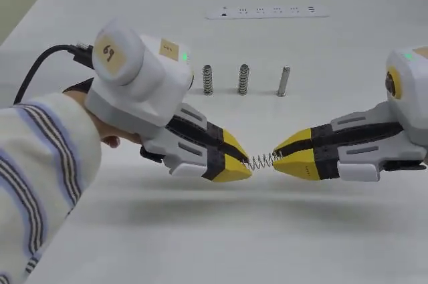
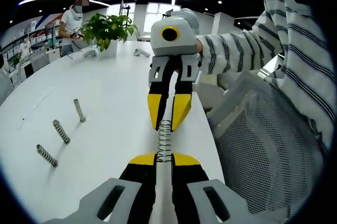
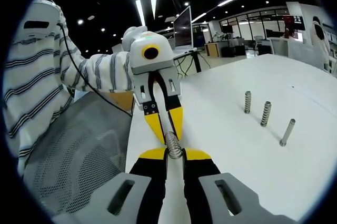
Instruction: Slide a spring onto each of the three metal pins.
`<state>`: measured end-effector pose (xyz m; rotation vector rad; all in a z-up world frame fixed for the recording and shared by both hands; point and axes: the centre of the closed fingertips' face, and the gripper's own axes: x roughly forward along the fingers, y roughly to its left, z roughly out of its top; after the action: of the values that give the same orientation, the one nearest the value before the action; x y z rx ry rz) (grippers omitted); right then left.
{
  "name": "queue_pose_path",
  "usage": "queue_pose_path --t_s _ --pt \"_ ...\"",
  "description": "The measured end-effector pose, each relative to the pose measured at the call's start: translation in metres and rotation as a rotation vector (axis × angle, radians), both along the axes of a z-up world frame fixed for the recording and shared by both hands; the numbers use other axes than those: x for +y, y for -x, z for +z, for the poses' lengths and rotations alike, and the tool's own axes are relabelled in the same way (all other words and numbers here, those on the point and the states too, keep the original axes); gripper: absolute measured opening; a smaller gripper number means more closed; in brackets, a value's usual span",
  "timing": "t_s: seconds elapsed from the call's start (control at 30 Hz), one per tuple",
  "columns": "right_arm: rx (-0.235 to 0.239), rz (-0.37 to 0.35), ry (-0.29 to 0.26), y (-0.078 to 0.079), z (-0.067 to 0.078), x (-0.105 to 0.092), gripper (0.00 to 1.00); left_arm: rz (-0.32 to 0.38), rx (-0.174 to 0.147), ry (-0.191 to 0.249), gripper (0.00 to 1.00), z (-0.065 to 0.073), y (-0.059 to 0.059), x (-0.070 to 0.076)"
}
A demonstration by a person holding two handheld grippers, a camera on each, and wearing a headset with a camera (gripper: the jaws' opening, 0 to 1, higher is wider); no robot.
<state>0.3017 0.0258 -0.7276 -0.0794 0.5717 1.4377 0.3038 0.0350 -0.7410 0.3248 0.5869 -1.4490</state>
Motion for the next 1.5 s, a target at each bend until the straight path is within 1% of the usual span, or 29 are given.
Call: queue_pose_path --t_s 0.07,0.1,0.2,0.3,0.33,0.37,0.4,0.43,0.47,0.5,0.53,0.6,0.67,0.73,0.77,0.83,0.93,1.1,1.17,1.27,1.43,1.5 --pt "0.003 0.006 0.01 0.0 0.0 0.001 0.08 0.009 -0.008 0.001 0.02 -0.001 -0.001 0.0" --pt "-0.01 0.009 0.027 -0.001 -0.001 0.0 0.08 0.018 -0.023 0.001 0.02 0.0 -0.002 0.0" --pt "-0.025 0.022 0.045 -0.001 0.002 0.001 0.08 0.033 -0.029 0.007 0.02 0.0 -0.002 -0.001" --pt "-0.057 0.056 0.075 0.0 0.006 0.002 0.08 0.054 -0.035 0.017 0.02 0.0 -0.002 -0.002" --pt "-0.06 0.06 0.084 0.0 0.006 0.002 0.08 0.058 -0.04 0.023 0.02 0.0 -0.002 -0.002" --pt "-0.078 0.068 0.102 -0.001 0.007 0.001 0.08 0.073 -0.054 0.038 0.02 0.0 -0.004 -0.004" --pt "-0.091 0.074 0.114 -0.002 0.007 0.001 0.08 0.079 -0.051 0.044 0.02 0.0 -0.003 -0.004" --pt "-0.094 0.09 0.13 -0.001 0.007 0.001 0.08 0.086 -0.053 0.049 0.02 0.0 -0.003 -0.005" --pt "-0.108 0.1 0.153 -0.001 0.007 0.0 0.08 0.094 -0.056 0.053 0.02 0.0 -0.002 -0.005" --pt "-0.112 0.112 0.165 0.0 0.007 0.0 0.08 0.097 -0.058 0.057 0.02 0.0 -0.002 -0.006" --pt "-0.126 0.137 0.175 0.003 0.009 0.001 0.08 0.101 -0.054 0.061 0.02 -0.001 0.0 -0.006" --pt "-0.139 0.155 0.186 0.005 0.011 0.004 0.08 0.106 -0.054 0.063 0.02 -0.001 0.003 -0.008" --pt "-0.158 0.179 0.209 0.008 0.011 0.005 0.08 0.109 -0.056 0.062 0.02 -0.002 0.006 -0.009" --pt "-0.166 0.193 0.228 0.009 0.01 0.005 0.08 0.113 -0.058 0.062 0.02 -0.003 0.006 -0.009" --pt "-0.169 0.209 0.247 0.009 0.008 0.004 0.08 0.12 -0.05 0.064 0.02 -0.004 0.006 -0.009" --pt "-0.17 0.233 0.265 0.01 0.007 0.004 0.08 0.126 -0.044 0.067 0.02 -0.007 0.008 -0.009" --pt "-0.19 0.265 0.291 0.01 0.006 0.004 0.08 0.143 -0.041 0.072 0.02 -0.007 0.008 -0.01" --pt "-0.225 0.304 0.334 0.009 0.009 0.004 0.08 0.163 -0.05 0.08 0.02 -0.006 0.007 -0.012" --pt "-0.241 0.334 0.336 0.012 0.012 0.006 0.08 0.156 -0.04 0.085 0.02 -0.005 0.009 -0.014" --pt "-0.24 0.343 0.339 0.016 0.017 0.009 0.08 0.15 -0.042 0.097 0.02 -0.004 0.011 -0.017" --pt "-0.253 0.361 0.402 0.018 0.016 0.006 0.08 0.154 -0.046 0.108 0.02 -0.004 0.012 -0.022" --pt "-0.259 0.364 0.42 0.017 0.016 0.005 0.08 0.153 -0.051 0.111 0.02 -0.003 0.012 -0.023"
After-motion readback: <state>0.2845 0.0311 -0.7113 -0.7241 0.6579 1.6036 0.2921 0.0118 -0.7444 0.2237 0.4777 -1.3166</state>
